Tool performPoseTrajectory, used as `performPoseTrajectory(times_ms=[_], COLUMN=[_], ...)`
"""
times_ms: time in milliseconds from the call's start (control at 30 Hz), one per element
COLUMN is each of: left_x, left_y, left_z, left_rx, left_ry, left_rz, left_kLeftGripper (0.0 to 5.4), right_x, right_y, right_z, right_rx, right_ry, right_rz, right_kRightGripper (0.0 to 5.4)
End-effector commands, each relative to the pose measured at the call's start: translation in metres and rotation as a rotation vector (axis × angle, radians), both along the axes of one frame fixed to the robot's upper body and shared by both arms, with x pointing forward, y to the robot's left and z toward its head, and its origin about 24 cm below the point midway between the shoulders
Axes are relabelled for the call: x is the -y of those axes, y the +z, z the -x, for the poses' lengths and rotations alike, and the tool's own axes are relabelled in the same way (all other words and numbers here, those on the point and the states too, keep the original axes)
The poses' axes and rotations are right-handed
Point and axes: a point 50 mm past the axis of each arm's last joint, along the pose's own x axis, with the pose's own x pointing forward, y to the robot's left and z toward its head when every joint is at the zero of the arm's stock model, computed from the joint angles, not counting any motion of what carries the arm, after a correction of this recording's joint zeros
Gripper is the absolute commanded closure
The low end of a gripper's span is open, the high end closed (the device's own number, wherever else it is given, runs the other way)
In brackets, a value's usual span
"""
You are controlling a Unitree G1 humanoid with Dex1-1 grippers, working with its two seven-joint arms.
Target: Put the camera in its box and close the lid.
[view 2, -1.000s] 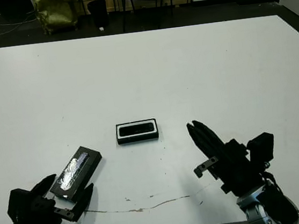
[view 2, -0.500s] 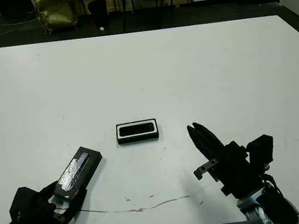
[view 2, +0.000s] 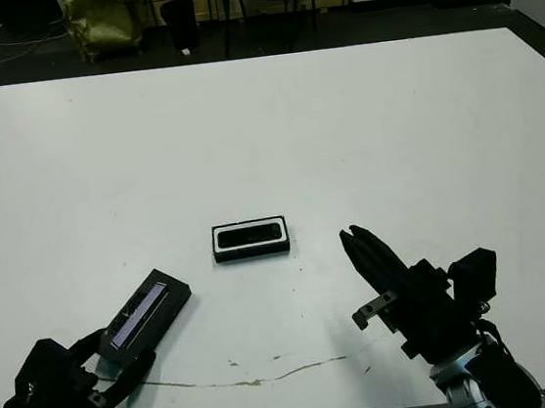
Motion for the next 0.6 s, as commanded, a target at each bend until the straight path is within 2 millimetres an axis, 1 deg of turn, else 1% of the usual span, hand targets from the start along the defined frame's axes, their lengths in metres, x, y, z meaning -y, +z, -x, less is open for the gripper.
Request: performPoseTrajectory(times_ms=[33, 133, 267, 433, 500, 600], left_x=[-0.004, -0.008, -0.019, -0.030, -0.033, -0.033], left_y=[0.005, 0.020, 0.047, 0.082, 0.097, 0.116], left_z=[-0.001, -0.007, -0.021, -0.041, -0.049, -0.061], left_rx=[0.007, 0.056, 0.143, 0.198, 0.201, 0.208], left_ry=[0.048, 0.069, 0.052, -0.043, -0.104, -0.189], left_rz=[0.054, 0.096, 0.089, 0.068, 0.041, 0.010], left_kLeftGripper=[3.06, 3.06, 3.06, 3.06, 3.06, 3.07], right_x=[0.004, 0.006, 0.008, 0.004, 0.005, 0.009], right_y=[-0.008, -0.012, -0.015, -0.009, -0.011, -0.015], right_z=[0.000, -0.001, -0.002, -0.001, -0.002, -0.004], right_rx=[-0.033, -0.039, -0.036, -0.029, -0.036, -0.030], right_ry=[-0.002, 0.004, -0.010, 0.007, 0.012, 0.009], right_rz=[0.014, 0.015, 0.049, 0.042, 0.042, 0.094], right_kRightGripper=[5.40, 5.40, 5.40, 5.40, 5.40, 5.40])
